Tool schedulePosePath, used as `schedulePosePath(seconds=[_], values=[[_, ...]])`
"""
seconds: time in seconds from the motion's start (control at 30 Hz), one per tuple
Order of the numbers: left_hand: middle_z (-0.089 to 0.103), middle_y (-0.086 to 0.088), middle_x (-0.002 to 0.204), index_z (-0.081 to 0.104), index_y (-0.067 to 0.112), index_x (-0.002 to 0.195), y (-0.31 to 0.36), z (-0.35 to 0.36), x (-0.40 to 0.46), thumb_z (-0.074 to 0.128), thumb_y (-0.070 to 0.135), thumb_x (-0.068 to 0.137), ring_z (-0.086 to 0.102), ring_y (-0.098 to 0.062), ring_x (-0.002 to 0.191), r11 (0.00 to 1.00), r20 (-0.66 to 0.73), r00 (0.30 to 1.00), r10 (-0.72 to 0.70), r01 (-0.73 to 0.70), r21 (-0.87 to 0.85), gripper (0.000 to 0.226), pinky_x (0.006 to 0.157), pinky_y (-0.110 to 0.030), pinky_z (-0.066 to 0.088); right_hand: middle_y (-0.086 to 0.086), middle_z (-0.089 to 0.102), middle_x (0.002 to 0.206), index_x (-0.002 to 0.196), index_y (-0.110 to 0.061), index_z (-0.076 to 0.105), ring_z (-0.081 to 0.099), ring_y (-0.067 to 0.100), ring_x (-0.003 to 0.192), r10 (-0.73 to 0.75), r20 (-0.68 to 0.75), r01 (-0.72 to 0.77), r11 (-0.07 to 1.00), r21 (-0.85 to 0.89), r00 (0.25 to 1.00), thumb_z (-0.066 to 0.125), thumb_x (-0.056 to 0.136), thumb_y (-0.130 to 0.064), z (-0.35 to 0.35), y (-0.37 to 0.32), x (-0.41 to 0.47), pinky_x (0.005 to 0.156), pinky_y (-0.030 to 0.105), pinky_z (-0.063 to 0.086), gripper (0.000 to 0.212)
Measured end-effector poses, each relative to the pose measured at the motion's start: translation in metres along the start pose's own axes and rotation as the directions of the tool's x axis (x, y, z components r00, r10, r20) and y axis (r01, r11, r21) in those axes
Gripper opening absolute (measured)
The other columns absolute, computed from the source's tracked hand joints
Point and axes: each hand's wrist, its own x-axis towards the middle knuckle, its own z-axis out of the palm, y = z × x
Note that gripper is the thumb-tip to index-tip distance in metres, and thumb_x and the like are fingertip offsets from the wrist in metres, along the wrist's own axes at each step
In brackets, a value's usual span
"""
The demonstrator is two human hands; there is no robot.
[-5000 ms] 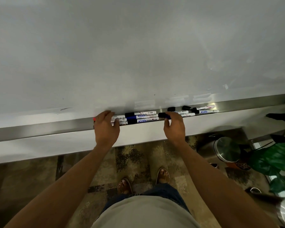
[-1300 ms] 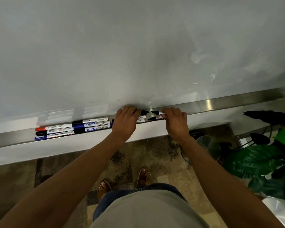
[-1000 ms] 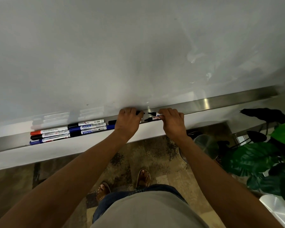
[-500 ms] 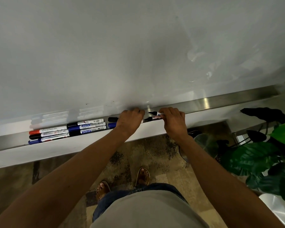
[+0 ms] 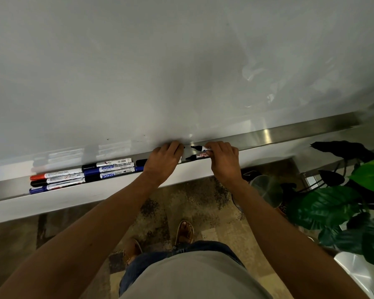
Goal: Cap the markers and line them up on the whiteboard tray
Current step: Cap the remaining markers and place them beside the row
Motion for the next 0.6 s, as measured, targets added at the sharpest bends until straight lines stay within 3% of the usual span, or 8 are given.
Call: schedulePosePath(seconds=[0.1, 0.2, 0.3, 0.4, 0.6], values=[[0.064, -0.012, 0.101, 0.062, 0.006, 0.108, -0.001, 0.004, -0.001, 0.014, 0.011, 0.098, 0.063, -0.028, 0.075, 1.0, -0.041, 0.999, 0.011, -0.011, 0.009, 0.049, 0.054, -0.034, 0.053, 0.009, 0.067, 0.101, 0.108, -0.012, 0.064, 0.059, 0.031, 0.092, -0.001, -0.014, 0.0, 1.0, -0.003, 1.0, 0.068, 0.081, 0.001, 0.0, -0.001, -0.001, 0.077, 0.038, 0.038, 0.031], [0.064, -0.013, 0.1, 0.06, 0.005, 0.109, -0.001, 0.006, -0.003, 0.006, 0.015, 0.101, 0.062, -0.028, 0.078, 1.0, -0.076, 0.997, 0.004, -0.003, 0.014, 0.056, 0.061, -0.036, 0.054, 0.01, 0.067, 0.101, 0.108, -0.012, 0.064, 0.059, 0.031, 0.091, 0.002, -0.02, -0.002, 1.0, -0.002, 1.0, 0.069, 0.08, 0.002, -0.001, -0.003, -0.001, 0.076, 0.038, 0.039, 0.032], [0.063, -0.015, 0.099, 0.06, 0.004, 0.109, 0.0, 0.003, -0.003, 0.015, 0.007, 0.096, 0.062, -0.031, 0.084, 0.999, -0.122, 0.992, -0.042, 0.038, -0.032, 0.047, 0.071, -0.04, 0.054, 0.01, 0.067, 0.102, 0.109, -0.012, 0.064, 0.059, 0.031, 0.093, -0.005, -0.01, 0.005, 1.0, 0.001, 1.0, 0.069, 0.079, 0.003, -0.001, -0.004, 0.0, 0.078, 0.039, 0.039, 0.034], [0.062, -0.018, 0.101, 0.061, 0.002, 0.108, 0.0, -0.002, -0.002, 0.03, 0.006, 0.089, 0.061, -0.034, 0.088, 0.979, -0.145, 0.985, -0.098, 0.069, -0.192, 0.037, 0.077, -0.042, 0.053, 0.008, 0.067, 0.103, 0.11, -0.014, 0.064, 0.058, 0.03, 0.094, -0.026, -0.005, 0.026, 1.0, 0.001, 1.0, 0.068, 0.079, 0.003, 0.0, -0.005, 0.001, 0.079, 0.038, 0.037, 0.036], [0.056, -0.018, 0.106, 0.058, 0.004, 0.112, 0.0, -0.018, -0.007, 0.043, 0.014, 0.092, 0.061, -0.032, 0.081, 0.869, -0.093, 0.976, -0.197, 0.13, -0.477, 0.028, 0.067, -0.038, 0.055, 0.007, 0.067, 0.103, 0.11, -0.015, 0.064, 0.059, 0.029, 0.096, -0.076, -0.015, 0.077, 0.997, 0.018, 0.997, 0.069, 0.076, 0.007, -0.001, -0.014, 0.005, 0.081, 0.039, 0.037, 0.04]])
